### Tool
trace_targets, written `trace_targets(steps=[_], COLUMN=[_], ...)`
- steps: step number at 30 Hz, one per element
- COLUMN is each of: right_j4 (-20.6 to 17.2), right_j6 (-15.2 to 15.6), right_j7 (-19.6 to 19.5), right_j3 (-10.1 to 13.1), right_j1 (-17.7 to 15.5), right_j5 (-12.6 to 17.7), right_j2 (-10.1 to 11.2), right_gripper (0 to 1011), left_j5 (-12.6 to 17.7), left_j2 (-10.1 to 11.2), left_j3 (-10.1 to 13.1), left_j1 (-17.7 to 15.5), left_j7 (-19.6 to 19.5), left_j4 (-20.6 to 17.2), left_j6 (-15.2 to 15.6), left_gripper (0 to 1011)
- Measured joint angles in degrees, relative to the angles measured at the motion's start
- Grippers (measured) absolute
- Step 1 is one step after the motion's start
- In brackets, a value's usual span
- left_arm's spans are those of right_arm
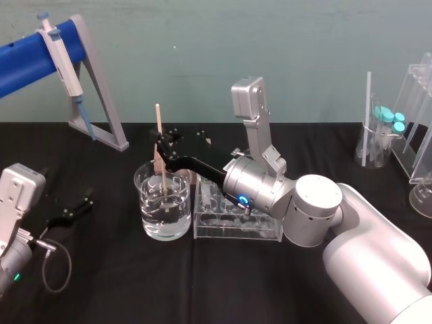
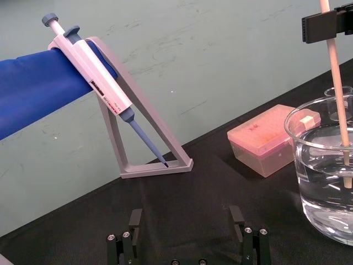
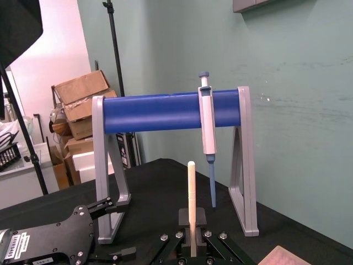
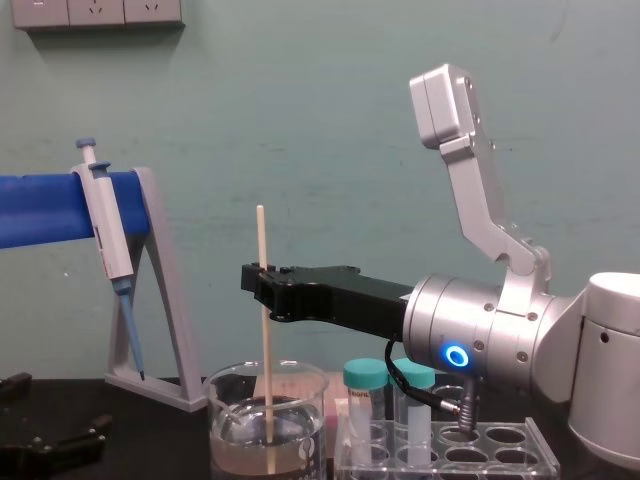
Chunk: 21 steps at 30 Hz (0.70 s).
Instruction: Hold the thermometer with one hand and immerse one end into the beaker, then reinsert it into the test tube rack.
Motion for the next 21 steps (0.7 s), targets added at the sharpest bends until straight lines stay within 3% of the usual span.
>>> trace_targets(steps=[21], right_j4=[0.0], right_j6=[0.0], right_j7=[0.0], right_j3=[0.0], right_j1=[0.0], right_j5=[0.0], right_j2=[0.0], right_gripper=[48], left_j5=[0.0], left_j2=[0.0], left_j3=[0.0], left_j1=[0.0], left_j7=[0.0], left_j4=[0.0], left_j6=[0.0], left_gripper=[1004])
